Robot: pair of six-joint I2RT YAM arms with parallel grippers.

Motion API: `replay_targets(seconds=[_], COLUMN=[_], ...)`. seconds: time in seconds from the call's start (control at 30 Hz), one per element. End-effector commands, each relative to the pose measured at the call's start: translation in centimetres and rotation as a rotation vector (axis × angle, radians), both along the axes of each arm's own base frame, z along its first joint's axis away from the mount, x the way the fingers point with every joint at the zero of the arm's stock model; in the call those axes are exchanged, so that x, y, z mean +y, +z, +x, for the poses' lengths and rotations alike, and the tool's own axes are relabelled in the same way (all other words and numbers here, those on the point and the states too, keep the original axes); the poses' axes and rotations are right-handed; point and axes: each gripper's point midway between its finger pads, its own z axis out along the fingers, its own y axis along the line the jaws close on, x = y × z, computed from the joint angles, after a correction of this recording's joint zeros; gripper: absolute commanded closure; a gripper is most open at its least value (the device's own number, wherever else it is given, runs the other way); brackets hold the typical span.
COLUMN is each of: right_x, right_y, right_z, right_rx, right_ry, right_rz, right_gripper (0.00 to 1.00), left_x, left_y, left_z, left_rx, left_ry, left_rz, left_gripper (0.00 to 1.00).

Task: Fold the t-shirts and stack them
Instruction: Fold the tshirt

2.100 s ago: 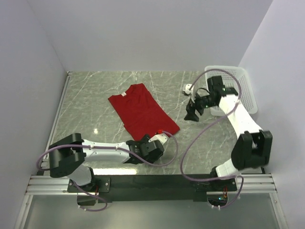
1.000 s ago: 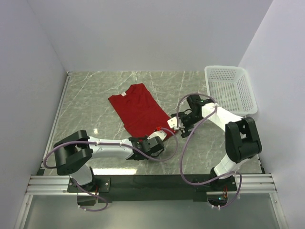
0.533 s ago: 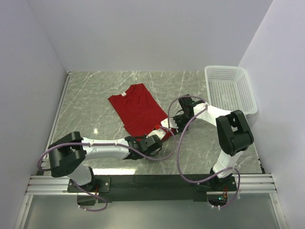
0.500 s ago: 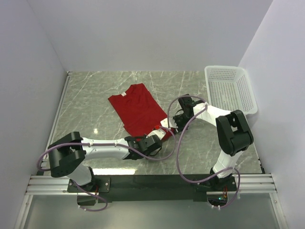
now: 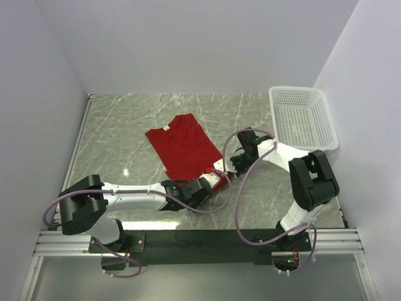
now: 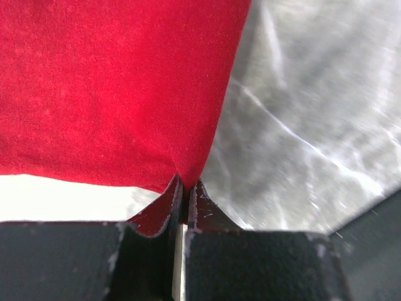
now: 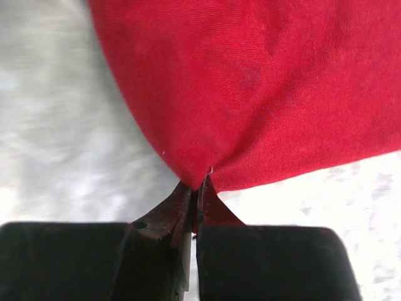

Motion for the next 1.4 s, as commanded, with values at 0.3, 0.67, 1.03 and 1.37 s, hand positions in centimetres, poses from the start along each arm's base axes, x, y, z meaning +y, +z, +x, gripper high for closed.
replay_targets(seconds=[0.3,0.67,1.03,1.37], right_x=[-5.3,-2.9,0.4,2.3], right_y=[3.4,10.0,14.0,13.4], right_z=[-13.2,-7.9,5.4,13.3], right_rx=[0.323,0.334,0.461,0.47], right_ry=[0.032,-0.223,-0.572,-0.783], right_rz=[0.028,0.175,0.254,0.316], right_gripper=[1.0,1.0,1.0,1.0], left_x=[-5.5,-2.7,-0.2,4.7], left_y=[2.4,8.7,10.5,10.2], left_z=[-7.0,1.8,15.0,23.6], left_rx=[0.195,0.063,-0.043,-0.11], left_ry=[-0.23,-0.099,0.011,0.184], left_rz=[-0.242,-0.415,-0.413,-0.403], left_gripper=[0.99,0.99,0.99,0.99])
